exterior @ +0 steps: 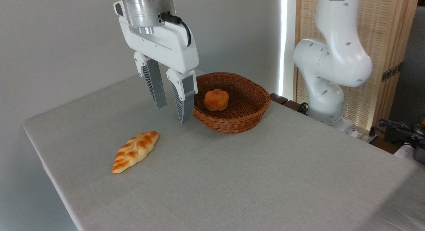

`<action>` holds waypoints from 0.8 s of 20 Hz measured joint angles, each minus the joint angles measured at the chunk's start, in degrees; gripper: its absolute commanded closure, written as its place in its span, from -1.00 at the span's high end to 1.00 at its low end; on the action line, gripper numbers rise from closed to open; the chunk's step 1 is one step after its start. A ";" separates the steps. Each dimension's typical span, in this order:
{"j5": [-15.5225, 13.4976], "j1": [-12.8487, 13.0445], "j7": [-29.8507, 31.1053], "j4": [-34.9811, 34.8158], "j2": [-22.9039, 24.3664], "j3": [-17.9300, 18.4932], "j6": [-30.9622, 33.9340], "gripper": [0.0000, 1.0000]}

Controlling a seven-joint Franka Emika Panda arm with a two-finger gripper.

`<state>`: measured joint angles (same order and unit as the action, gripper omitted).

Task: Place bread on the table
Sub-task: 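Move the open gripper toward the wicker basket, then lower the gripper onto the round orange bun in the basket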

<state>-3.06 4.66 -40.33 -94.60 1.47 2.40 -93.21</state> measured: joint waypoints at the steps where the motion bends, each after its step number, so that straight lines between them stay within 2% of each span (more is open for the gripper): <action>1: 0.00 0.02 0.00 0.00 -0.01 0.00 0.00 1.00; 5: -1.08 0.34 0.00 -0.47 -0.08 -0.25 0.00 1.00; 10: -1.82 1.65 0.12 -3.24 1.22 -3.88 0.00 1.00; 14: -3.79 3.84 0.13 -8.07 5.36 -4.54 -0.44 1.00; 16: -4.59 5.83 0.10 -12.11 8.69 -4.60 -0.61 1.00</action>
<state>-7.65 10.49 -40.23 -106.71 10.16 -2.19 -93.82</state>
